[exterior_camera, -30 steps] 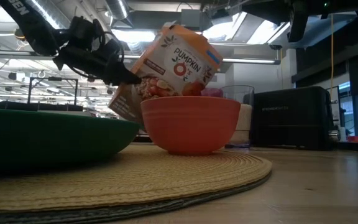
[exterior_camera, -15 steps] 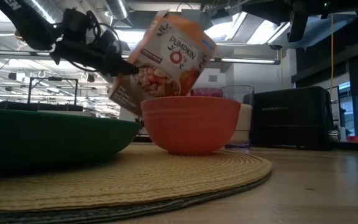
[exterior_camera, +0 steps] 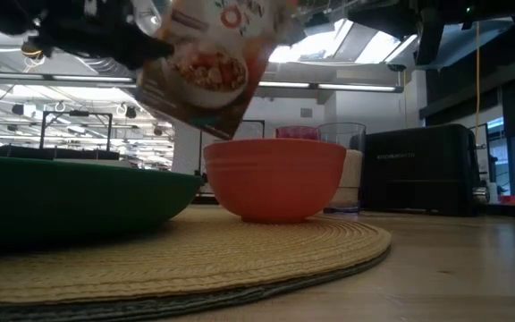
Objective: Arrange a breakfast setting
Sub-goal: Pour the cereal from the box into the orange bowl
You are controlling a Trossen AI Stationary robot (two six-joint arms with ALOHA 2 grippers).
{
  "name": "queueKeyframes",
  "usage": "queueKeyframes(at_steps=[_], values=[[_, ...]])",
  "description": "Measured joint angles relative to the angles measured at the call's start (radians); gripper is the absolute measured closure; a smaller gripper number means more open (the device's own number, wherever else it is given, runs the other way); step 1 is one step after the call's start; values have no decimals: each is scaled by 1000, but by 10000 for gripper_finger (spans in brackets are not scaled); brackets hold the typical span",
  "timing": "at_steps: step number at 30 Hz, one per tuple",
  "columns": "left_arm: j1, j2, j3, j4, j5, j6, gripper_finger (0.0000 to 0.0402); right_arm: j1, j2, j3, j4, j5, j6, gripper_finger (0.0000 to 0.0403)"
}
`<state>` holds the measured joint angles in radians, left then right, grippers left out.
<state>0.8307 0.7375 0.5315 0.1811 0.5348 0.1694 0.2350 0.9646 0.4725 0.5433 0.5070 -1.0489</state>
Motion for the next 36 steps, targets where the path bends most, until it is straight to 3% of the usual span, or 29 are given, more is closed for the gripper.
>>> queueKeyframes(at_steps=[5, 10, 14, 21, 28, 36], values=[[-57, -88, 186, -421, 23, 111, 163, -2, 0, 0, 3, 24, -6, 397], [-143, -48, 451, -861, -84, 250, 163, -45, 0, 0, 19, 6, 0, 397], [-221, 9, 591, -1065, -96, 301, 163, -91, 0, 0, 3, -33, 30, 397], [-356, 79, 652, -1246, -283, 391, 163, -127, 0, 0, -25, -65, 55, 397], [-483, 163, 694, -1282, -356, 385, 164, -127, 0, 0, -24, -66, 50, 397], [-631, 281, 816, -1370, -547, 384, 164, -127, 0, 0, -33, -66, 53, 397]])
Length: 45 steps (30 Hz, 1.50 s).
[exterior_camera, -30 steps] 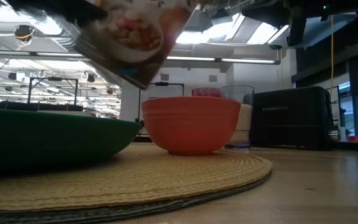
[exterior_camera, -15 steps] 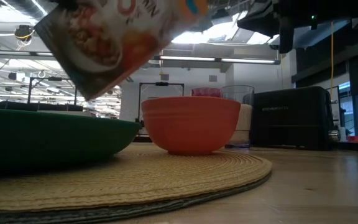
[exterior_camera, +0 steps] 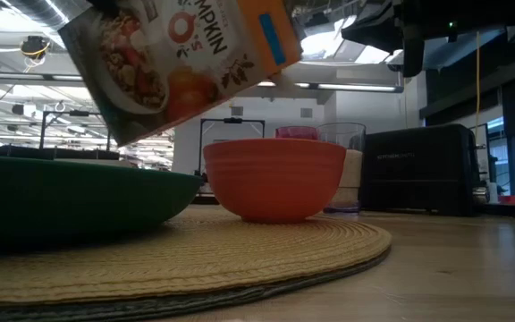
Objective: Arrange a breakfast setting
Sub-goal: Pour the cereal from the box into the orange bowl
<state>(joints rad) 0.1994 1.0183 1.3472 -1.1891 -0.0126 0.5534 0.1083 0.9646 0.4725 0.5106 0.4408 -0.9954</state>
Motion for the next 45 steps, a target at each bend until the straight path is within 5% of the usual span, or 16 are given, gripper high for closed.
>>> queueKeyframes(at_steps=[26, 45], values=[[-336, 182, 149, -170, -311, 5, 164, 0, 0, 0, -40, 0, 57, 397], [-416, 190, 184, -155, -466, 87, 169, 1, 0, 0, -42, 0, 60, 397]])
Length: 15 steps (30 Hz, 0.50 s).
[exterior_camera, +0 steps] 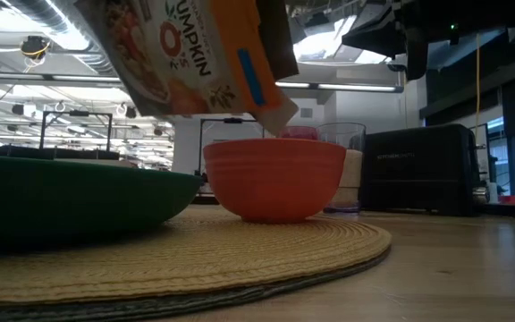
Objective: Arrange a breakfast setting
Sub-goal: Pour the cereal from the box into the orange bowl
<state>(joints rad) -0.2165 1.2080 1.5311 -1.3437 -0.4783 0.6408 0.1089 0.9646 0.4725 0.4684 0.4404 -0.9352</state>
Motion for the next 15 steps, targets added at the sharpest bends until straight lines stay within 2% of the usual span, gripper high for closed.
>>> queueKeyframes(at_steps=[10, 15], values=[[-31, 80, 0, 0, -54, 51, 169, 0, 0, 0, 0, 0, 0, 397], [-55, 111, 0, -2, -114, 52, 169, 0, 0, 0, -2, 0, 0, 397]])
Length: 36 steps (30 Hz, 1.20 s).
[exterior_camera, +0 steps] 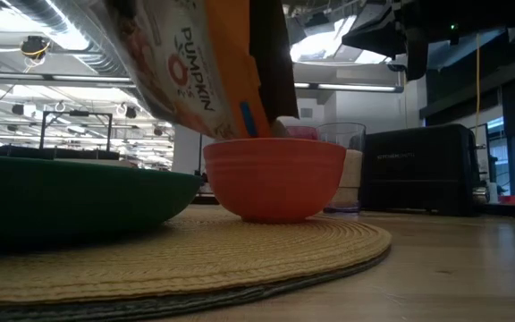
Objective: Arrange a breakfast setting
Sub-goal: Pour the cereal from the box into the orange bowl
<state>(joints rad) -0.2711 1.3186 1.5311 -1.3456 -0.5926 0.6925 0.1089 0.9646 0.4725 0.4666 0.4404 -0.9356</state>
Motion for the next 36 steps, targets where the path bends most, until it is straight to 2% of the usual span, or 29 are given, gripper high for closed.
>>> queueKeyframes(at_steps=[5, 14, 17, 24, 30, 36], values=[[-37, 6, 0, -4, -62, 2, 169, 0, 0, 0, -7, 0, 0, 397], [-114, 11, 0, -4, -78, -8, 170, 0, 0, 0, -6, 0, 0, 397], [-132, 19, -2, -3, -137, -9, 170, 0, 0, 0, -6, -1, 7, 397], [-136, 18, -6, 3, -159, -5, 170, 0, 24, 0, 31, -167, 61, 397], [-138, 36, -7, 13, -157, 23, 170, -16, 99, 0, 99, -173, 69, 397], [-164, 53, -7, 10, -202, 50, 170, -74, 137, 0, 106, -186, 104, 397]])
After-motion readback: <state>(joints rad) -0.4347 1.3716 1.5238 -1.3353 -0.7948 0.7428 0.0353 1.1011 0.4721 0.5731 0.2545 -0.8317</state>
